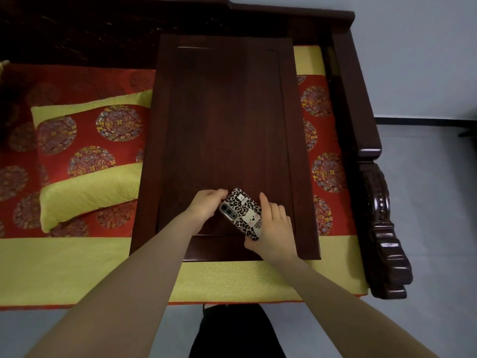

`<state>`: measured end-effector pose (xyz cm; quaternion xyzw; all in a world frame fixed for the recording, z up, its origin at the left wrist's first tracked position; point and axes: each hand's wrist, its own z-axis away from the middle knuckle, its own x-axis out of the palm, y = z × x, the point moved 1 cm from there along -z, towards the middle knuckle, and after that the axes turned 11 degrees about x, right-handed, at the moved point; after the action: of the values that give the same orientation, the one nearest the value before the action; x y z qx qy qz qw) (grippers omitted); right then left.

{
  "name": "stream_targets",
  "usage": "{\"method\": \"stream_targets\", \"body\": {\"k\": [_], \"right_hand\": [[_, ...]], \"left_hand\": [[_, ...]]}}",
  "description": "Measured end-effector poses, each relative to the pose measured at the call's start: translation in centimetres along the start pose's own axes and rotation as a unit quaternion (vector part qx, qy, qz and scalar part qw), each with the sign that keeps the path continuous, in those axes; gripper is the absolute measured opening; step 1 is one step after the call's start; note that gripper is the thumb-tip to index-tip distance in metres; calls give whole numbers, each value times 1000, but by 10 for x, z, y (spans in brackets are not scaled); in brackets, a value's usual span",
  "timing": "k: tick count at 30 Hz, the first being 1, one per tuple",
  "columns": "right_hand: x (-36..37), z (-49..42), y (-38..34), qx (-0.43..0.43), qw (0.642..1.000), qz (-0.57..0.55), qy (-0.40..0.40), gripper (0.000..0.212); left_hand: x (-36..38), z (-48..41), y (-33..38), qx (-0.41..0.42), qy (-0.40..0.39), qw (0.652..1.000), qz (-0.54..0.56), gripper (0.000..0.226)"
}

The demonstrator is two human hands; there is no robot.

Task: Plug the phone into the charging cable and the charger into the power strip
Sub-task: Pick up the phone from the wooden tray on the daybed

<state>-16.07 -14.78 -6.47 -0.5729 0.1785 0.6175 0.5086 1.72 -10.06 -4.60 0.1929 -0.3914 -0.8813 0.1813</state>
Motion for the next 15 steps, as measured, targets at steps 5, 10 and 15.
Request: {"method": "stream_targets", "body": {"k": [5, 10, 15], "right_hand": [[-12, -4, 4, -34, 999, -19, -9, 110], [-23, -7, -4, -80, 997, -15, -3, 101], [-32, -6, -17, -150, 988, 24, 0, 89]], "left_hand": [[-10, 1, -4, -24, 3, 998, 63, 48], [-10, 8, -13, -34, -48, 986, 156, 43], [-22, 21, -22, 19, -56, 987, 151, 26]]}}
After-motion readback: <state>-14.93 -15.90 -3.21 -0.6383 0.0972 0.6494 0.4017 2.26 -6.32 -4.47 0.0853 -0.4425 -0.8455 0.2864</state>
